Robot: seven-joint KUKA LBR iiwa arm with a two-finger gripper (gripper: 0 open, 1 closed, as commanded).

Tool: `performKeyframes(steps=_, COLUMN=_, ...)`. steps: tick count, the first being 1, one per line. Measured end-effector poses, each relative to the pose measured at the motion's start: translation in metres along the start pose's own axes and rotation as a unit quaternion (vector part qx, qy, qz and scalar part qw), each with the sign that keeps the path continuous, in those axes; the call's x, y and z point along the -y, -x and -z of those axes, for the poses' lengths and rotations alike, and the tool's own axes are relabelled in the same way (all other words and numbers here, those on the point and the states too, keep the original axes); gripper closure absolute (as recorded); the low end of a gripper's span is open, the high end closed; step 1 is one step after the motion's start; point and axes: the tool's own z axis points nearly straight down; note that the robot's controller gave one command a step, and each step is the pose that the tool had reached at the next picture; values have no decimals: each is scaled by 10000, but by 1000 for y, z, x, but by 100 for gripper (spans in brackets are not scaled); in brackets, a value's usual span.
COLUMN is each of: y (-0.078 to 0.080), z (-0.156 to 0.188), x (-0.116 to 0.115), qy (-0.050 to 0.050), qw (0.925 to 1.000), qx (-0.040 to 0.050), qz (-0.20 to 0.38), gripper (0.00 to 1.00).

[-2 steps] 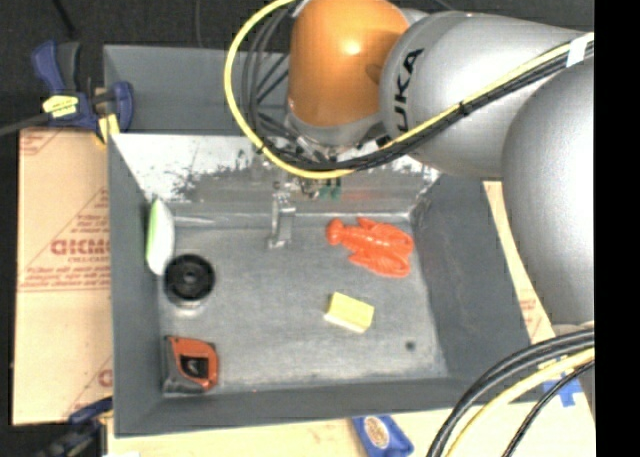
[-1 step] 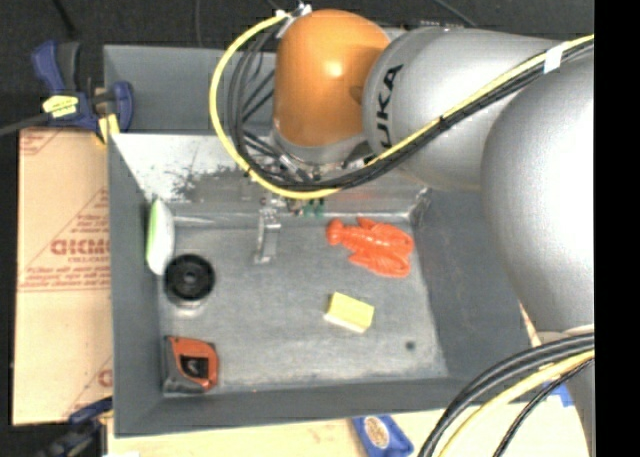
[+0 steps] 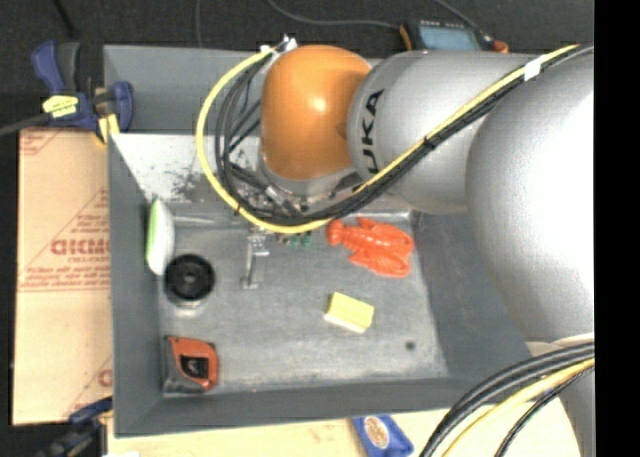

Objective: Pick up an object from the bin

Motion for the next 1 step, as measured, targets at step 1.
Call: performKeyframes(steps=1, y=-7, z=-10, x=-21, qy=0, qw=9959, qx=-3, qz=906, gripper=0)
